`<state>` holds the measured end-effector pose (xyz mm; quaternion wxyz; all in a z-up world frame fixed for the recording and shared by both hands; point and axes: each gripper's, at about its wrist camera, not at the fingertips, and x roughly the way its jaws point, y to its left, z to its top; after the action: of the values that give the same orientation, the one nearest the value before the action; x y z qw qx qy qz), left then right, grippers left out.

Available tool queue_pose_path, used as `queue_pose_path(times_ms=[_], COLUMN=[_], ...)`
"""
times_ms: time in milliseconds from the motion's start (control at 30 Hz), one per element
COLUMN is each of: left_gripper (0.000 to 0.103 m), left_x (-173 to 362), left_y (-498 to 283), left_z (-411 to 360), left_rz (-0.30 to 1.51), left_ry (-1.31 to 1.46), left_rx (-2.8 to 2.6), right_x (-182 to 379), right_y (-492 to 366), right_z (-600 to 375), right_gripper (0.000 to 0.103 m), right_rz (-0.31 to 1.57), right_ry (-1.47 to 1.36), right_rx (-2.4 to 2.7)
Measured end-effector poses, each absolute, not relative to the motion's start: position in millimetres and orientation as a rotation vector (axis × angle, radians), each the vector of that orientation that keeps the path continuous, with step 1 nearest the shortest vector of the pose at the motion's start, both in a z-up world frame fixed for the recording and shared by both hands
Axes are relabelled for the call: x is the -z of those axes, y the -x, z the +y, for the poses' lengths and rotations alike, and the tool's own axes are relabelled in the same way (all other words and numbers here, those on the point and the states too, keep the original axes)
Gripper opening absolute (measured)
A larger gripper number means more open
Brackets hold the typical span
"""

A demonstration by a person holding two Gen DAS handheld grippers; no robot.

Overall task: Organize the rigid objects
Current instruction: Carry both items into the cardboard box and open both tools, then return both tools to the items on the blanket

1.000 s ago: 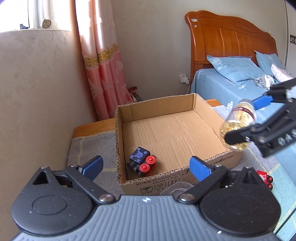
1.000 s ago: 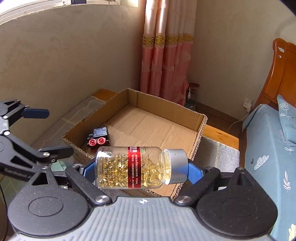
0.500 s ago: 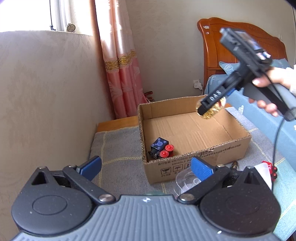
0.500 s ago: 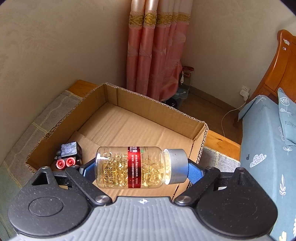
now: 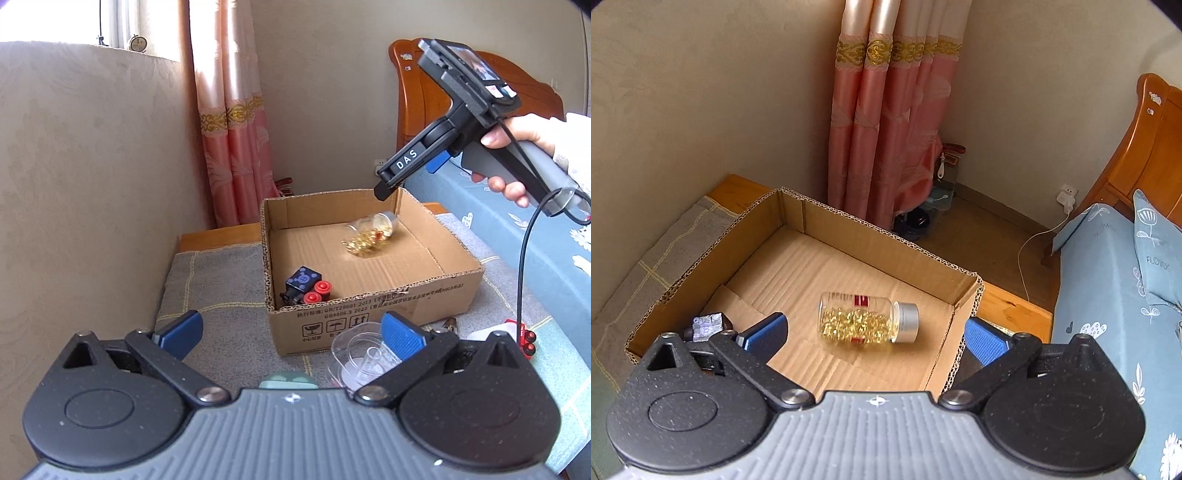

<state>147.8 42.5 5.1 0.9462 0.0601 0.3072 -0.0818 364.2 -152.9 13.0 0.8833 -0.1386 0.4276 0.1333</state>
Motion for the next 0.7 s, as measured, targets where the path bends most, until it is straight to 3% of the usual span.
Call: queue_pose_path(times_ms=[700], left_gripper=[0.102], left_x=[6], left_y=[-134], left_z=[25], left_rz=[0.653], left_ry=[-0.142], left_rx=[0.222], right_x=[-5], right_y=[-246], right_z=[-188], right_gripper=[0.103], right_rz=[0.882], right_ry=[0.225], right_rx=[-0.365])
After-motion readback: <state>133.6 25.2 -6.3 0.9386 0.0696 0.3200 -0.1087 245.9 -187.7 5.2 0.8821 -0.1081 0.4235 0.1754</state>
